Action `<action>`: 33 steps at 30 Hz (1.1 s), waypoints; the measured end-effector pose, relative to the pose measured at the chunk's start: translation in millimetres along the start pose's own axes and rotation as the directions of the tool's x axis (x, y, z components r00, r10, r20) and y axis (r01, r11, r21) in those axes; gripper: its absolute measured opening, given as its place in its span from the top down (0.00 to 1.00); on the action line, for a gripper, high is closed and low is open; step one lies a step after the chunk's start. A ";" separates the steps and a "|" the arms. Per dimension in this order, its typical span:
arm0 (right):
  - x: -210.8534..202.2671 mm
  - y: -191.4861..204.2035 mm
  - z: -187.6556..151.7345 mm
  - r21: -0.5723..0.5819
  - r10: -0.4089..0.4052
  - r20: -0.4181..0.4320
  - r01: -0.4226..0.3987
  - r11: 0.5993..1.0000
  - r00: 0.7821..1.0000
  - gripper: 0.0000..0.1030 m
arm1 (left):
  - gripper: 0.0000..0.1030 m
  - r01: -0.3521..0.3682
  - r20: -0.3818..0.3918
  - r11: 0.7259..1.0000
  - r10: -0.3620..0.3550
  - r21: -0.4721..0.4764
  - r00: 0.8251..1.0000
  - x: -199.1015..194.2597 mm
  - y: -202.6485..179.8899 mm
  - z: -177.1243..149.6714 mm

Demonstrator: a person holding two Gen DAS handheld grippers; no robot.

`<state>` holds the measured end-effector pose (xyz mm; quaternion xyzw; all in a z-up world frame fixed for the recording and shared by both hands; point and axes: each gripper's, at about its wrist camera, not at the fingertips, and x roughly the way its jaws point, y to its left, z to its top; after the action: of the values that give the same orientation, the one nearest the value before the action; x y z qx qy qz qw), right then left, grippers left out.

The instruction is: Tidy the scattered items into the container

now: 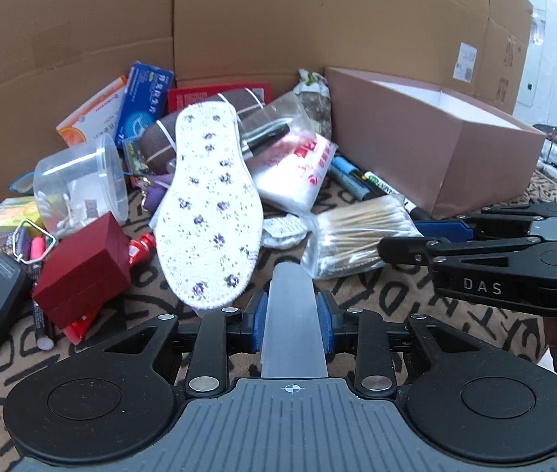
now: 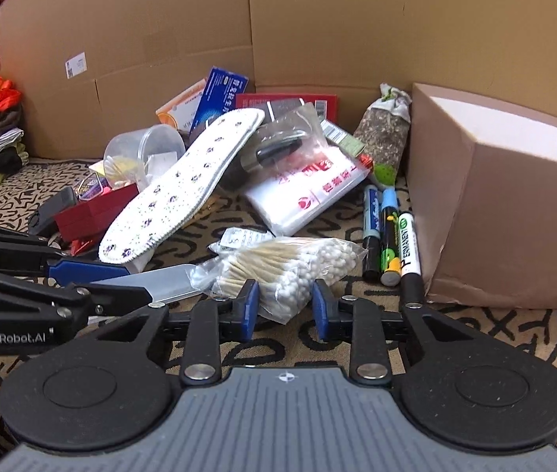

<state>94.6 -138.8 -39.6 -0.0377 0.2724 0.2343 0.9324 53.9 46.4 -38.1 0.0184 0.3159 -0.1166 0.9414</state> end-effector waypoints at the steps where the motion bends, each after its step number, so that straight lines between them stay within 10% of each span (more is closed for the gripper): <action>1: -1.6 -0.2 0.4 -0.001 -0.002 0.004 0.002 1.000 1.000 0.69 | 0.75 -0.002 0.004 1.000 0.002 0.000 1.000 -1.1 0.1 0.8; 22: 2.2 -15.5 -11.6 0.062 -0.001 -0.104 0.008 0.998 0.995 0.70 | 0.74 0.068 -0.107 0.997 -0.063 0.046 0.992 14.7 -1.0 -10.9; 27: 8.3 -13.4 -12.4 0.056 -0.027 -0.102 0.033 0.998 0.994 0.36 | 0.45 0.095 -0.109 0.993 -0.087 0.072 0.990 15.5 -5.0 -12.3; 32: 16.2 -10.9 -11.4 0.047 -0.032 -0.084 0.036 0.998 0.996 0.35 | 0.46 0.074 -0.092 0.989 -0.063 0.128 0.994 18.2 -14.5 -14.3; 33: 18.1 -10.9 -11.0 0.048 -0.030 -0.079 0.034 0.998 0.996 0.35 | 0.60 0.069 -0.088 0.989 -0.058 0.128 0.994 18.8 -14.2 -13.8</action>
<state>107.6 -143.1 -59.0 -0.0280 0.3137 0.2109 0.9254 57.0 30.2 -59.9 0.0748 0.3475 -0.1660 0.9198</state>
